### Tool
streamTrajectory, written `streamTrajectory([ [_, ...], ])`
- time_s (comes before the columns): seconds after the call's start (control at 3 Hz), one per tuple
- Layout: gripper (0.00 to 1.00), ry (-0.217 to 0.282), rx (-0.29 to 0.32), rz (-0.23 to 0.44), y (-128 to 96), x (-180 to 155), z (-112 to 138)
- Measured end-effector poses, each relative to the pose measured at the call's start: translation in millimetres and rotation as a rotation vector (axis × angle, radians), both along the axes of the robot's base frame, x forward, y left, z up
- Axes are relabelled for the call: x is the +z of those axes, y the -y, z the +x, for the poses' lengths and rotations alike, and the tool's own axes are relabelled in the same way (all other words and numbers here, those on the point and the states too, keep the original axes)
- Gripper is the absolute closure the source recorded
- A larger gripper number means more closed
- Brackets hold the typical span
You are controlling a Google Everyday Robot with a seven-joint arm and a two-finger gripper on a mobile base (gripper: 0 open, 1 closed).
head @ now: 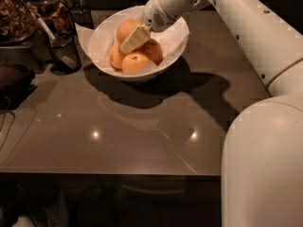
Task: Pick orange from white bowl
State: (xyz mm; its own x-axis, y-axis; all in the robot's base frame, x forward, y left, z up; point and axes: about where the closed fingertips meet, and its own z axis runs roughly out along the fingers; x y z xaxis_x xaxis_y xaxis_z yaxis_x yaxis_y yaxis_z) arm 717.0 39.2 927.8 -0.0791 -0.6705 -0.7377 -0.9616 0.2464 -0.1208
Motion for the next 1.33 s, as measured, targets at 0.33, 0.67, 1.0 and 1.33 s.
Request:
streamTrajectory([
  [0.33,0.71,0.000,0.000,0.000,0.0,0.0,0.0],
  [0.67,0.95,0.000,0.000,0.000,0.0,0.0,0.0],
  [1.0,1.00,0.007,-0.024,0.014,0.2,-0.3,-0.4],
  [1.33,1.00,0.024,-0.047,0.046,-0.7,9.5,-2.2],
])
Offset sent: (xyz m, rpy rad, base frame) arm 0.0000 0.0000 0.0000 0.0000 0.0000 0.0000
